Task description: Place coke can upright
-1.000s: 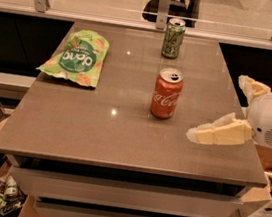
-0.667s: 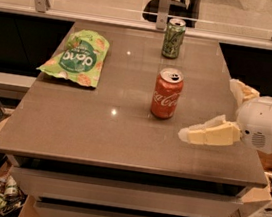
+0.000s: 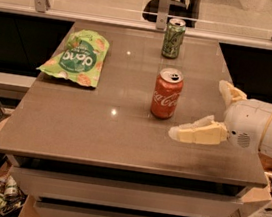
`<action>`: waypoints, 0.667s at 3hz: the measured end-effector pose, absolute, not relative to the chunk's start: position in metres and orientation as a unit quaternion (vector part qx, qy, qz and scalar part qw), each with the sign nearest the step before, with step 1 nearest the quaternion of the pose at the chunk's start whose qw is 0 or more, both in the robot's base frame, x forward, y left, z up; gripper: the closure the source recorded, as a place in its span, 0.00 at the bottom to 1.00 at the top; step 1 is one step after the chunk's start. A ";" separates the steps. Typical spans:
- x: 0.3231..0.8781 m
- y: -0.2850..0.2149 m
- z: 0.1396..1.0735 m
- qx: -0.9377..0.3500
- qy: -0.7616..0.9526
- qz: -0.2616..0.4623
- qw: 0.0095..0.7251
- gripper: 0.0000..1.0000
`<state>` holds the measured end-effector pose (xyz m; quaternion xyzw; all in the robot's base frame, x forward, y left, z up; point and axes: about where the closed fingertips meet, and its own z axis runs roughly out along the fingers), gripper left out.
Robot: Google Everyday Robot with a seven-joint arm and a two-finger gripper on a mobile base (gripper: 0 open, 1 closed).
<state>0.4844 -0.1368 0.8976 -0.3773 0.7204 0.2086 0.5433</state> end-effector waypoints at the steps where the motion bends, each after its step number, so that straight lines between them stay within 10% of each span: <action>1: 0.491 -0.127 0.890 -0.379 0.718 0.219 0.541 0.00; 2: 0.496 -0.117 0.884 -0.378 0.713 0.232 0.543 0.00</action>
Offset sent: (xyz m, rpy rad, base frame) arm 0.0204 0.0261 -0.0264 0.0707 0.0153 0.0438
